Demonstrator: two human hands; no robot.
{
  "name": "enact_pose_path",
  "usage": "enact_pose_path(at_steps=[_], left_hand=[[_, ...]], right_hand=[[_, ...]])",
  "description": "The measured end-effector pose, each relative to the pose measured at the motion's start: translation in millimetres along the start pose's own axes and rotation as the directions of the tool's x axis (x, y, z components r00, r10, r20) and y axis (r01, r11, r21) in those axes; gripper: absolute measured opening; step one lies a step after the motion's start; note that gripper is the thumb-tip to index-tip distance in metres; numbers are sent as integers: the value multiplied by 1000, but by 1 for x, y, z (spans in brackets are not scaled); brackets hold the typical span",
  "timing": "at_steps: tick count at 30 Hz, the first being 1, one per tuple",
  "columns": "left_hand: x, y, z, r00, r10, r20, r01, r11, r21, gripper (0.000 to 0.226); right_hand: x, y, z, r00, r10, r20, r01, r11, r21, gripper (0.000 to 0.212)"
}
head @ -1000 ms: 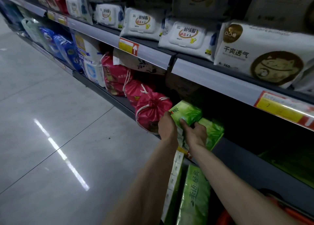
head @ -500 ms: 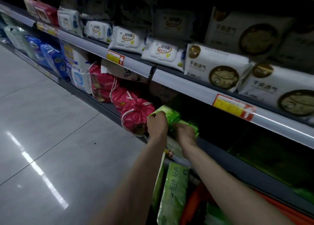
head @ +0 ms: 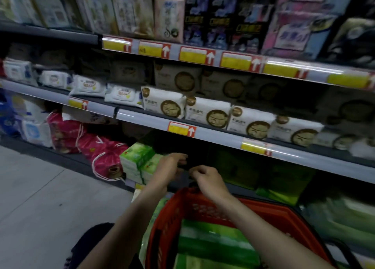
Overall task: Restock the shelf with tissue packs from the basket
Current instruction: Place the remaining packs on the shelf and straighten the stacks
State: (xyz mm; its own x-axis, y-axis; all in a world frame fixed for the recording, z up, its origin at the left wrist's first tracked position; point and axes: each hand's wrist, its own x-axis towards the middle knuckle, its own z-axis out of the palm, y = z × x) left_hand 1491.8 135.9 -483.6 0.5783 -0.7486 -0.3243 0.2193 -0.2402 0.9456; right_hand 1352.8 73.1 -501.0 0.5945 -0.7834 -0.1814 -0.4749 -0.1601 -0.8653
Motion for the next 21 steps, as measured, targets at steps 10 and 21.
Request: enact_pose_path(at_steps=[10,21], left_hand=[[-70,-87,47,900,-62,430,-263,712,651,17],[-49,-149,54,906,-144,398,-330,350,877,41]], right_hand=[[-121,129,-56,988,148,40,-127,936,-328,31],[-128,184,-64,961,230,155,-137,880,-455,51]])
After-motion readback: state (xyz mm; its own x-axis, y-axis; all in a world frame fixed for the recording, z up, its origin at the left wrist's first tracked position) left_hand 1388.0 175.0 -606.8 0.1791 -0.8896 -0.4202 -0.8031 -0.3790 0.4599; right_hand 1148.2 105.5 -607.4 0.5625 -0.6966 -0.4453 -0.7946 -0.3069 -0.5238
